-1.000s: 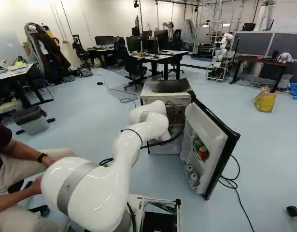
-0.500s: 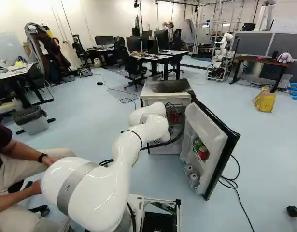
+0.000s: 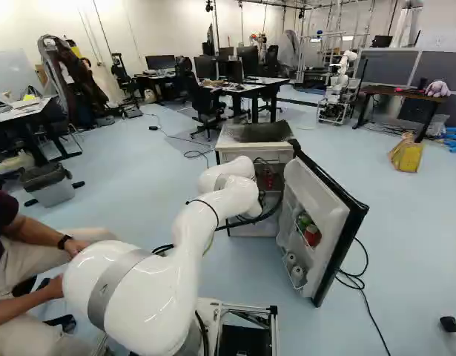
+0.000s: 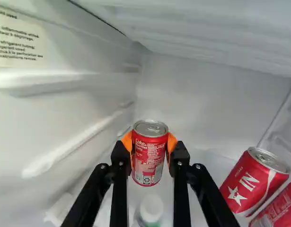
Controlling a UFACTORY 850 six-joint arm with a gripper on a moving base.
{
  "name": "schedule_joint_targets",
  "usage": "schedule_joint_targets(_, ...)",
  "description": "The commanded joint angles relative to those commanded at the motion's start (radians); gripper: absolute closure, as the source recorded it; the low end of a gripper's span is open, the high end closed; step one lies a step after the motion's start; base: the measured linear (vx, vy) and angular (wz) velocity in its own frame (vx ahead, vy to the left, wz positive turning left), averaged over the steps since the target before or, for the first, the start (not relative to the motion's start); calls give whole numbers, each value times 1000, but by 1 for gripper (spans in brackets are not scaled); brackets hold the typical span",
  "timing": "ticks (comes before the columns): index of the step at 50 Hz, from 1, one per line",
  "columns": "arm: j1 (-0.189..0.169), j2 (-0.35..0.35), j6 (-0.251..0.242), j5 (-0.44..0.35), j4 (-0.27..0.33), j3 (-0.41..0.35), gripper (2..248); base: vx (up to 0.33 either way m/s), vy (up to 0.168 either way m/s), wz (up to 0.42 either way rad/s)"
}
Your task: Grab a drink from the fridge
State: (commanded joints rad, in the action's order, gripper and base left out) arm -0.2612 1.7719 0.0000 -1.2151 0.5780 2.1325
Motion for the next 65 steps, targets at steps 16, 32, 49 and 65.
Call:
schedule_joint_targets(16, 0, -43, 0, 0, 0, -62, 159, 0, 0, 0)
schedule_joint_targets(32, -3, -97, 0, 0, 0, -157, 159, 0, 0, 0)
schedule_joint_targets(49, -10, -195, 0, 0, 0, -315, 159, 0, 0, 0)
schedule_joint_targets(65, -19, -323, 0, 0, 0, -499, 159, 0, 0, 0)
